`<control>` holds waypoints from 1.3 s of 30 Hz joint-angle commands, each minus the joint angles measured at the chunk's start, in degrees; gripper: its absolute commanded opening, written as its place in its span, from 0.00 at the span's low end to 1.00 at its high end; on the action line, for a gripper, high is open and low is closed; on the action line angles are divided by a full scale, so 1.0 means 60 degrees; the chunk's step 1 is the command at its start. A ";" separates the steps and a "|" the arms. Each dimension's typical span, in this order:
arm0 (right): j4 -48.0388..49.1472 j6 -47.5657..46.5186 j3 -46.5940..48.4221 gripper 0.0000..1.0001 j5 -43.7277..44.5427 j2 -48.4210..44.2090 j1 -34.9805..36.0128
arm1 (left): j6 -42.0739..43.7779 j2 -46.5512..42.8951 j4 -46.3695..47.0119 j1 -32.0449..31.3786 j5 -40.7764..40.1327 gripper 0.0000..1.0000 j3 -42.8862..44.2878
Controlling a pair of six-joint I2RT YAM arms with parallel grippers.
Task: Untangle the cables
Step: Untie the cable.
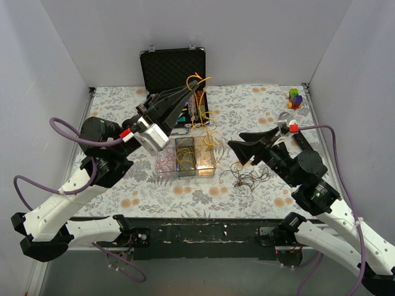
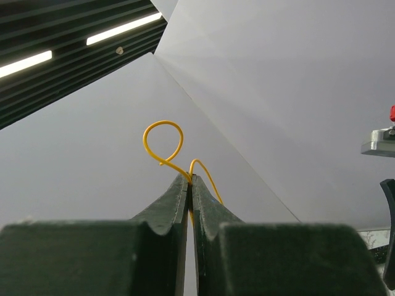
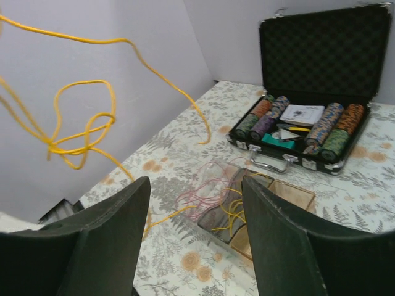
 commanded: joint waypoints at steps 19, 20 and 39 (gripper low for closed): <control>0.2200 0.0062 0.0113 0.28 -0.3393 0.1428 0.0001 | -0.0166 -0.0135 0.0117 -0.0023 0.0019 0.01 0.0098; 0.2156 0.0047 0.0113 0.17 -0.3335 0.1444 0.0001 | -0.0152 -0.0135 0.0131 -0.0023 -0.0053 0.01 0.0128; 0.0765 0.0296 -0.2919 0.01 -0.0889 0.1048 0.0001 | 0.2410 0.0744 0.3778 -0.0023 -0.1945 0.00 0.1138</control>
